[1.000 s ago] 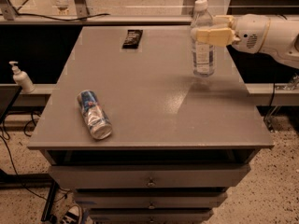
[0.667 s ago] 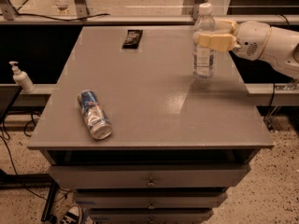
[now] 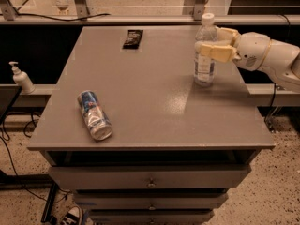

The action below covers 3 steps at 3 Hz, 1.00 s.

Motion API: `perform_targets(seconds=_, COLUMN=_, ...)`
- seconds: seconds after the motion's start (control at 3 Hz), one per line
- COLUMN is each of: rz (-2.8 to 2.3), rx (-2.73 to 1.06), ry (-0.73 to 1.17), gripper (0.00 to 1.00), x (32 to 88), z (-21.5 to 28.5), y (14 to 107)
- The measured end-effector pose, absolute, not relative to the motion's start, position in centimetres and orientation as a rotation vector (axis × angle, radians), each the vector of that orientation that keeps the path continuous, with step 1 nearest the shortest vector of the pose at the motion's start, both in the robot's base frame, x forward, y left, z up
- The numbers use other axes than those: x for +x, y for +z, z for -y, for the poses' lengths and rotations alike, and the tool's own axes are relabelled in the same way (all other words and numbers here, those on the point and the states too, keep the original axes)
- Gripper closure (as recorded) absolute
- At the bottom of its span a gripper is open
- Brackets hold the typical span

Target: Place blue plastic bottle upright

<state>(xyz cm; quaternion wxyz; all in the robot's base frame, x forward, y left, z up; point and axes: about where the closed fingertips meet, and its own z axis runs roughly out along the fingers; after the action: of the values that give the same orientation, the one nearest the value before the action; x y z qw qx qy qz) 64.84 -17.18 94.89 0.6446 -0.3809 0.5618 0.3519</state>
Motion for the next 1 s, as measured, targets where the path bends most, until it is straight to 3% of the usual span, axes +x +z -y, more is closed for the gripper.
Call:
perform_targets(seconds=0.33, rz=-1.283, rx=-0.870, ry=0.804, gripper=0.82, x=64.84, z=17.25, y=94.24)
perform_targets(seconds=1.0, rz=-1.291, rx=-0.868, ry=0.799, gripper=0.36, x=64.88, z=17.50, y=93.82)
